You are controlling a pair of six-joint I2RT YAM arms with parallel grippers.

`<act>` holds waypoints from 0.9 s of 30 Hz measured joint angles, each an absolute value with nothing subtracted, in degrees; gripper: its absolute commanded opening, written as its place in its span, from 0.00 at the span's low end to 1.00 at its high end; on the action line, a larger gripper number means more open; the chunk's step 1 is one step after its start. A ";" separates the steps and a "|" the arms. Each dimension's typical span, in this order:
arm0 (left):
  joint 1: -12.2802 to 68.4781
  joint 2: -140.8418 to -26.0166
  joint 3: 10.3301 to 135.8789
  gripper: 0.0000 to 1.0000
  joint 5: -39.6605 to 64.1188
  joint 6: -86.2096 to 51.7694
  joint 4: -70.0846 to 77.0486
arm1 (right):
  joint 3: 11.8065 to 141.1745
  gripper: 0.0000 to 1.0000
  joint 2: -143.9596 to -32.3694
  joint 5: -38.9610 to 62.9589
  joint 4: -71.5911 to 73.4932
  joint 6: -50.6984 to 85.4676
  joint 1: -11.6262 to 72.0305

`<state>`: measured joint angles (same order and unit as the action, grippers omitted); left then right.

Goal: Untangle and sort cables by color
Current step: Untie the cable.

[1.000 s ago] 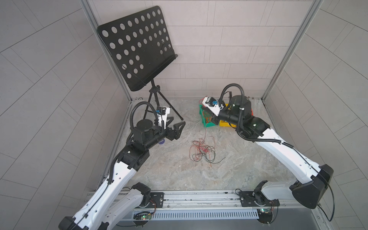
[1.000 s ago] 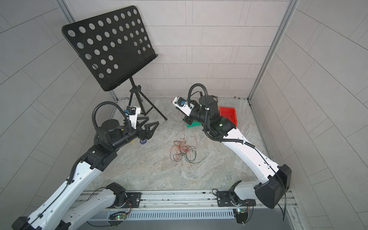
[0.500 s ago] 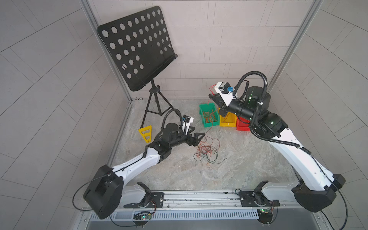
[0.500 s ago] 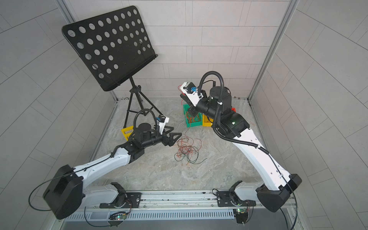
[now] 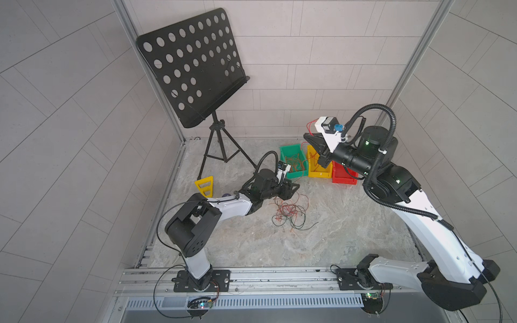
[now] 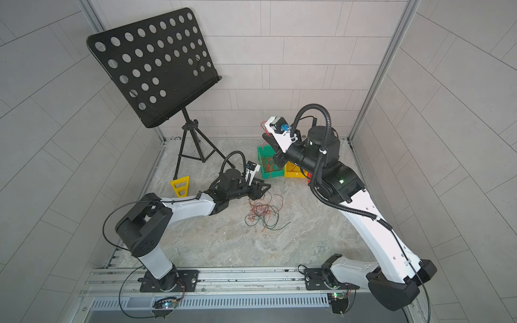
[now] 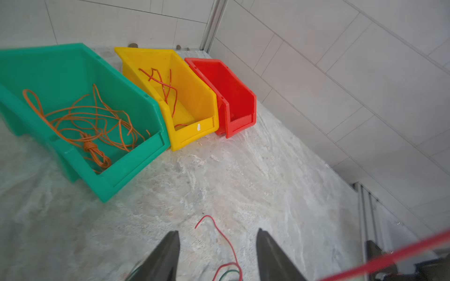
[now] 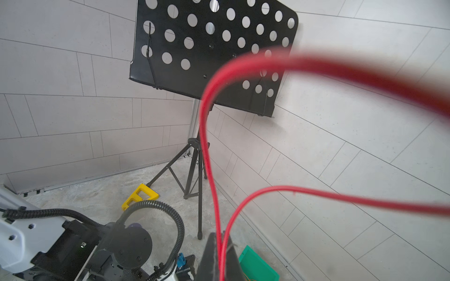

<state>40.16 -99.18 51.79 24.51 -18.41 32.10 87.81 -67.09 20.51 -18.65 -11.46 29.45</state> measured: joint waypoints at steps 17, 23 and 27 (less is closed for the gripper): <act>31.73 -75.24 54.98 0.00 26.46 -16.58 16.95 | 60.31 0.00 -58.70 32.91 -14.37 -4.12 16.60; 31.64 -73.71 56.73 0.00 27.03 -16.23 12.43 | 55.96 0.00 -63.61 42.04 -9.21 -1.91 19.84; 31.64 -73.71 56.73 0.00 27.53 -16.73 11.31 | 55.96 0.00 -68.01 45.36 -5.17 -1.19 21.45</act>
<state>31.64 -73.71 56.73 27.53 -16.73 11.31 55.96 -68.01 45.36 -5.17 -1.19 21.45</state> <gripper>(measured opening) 0.046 0.063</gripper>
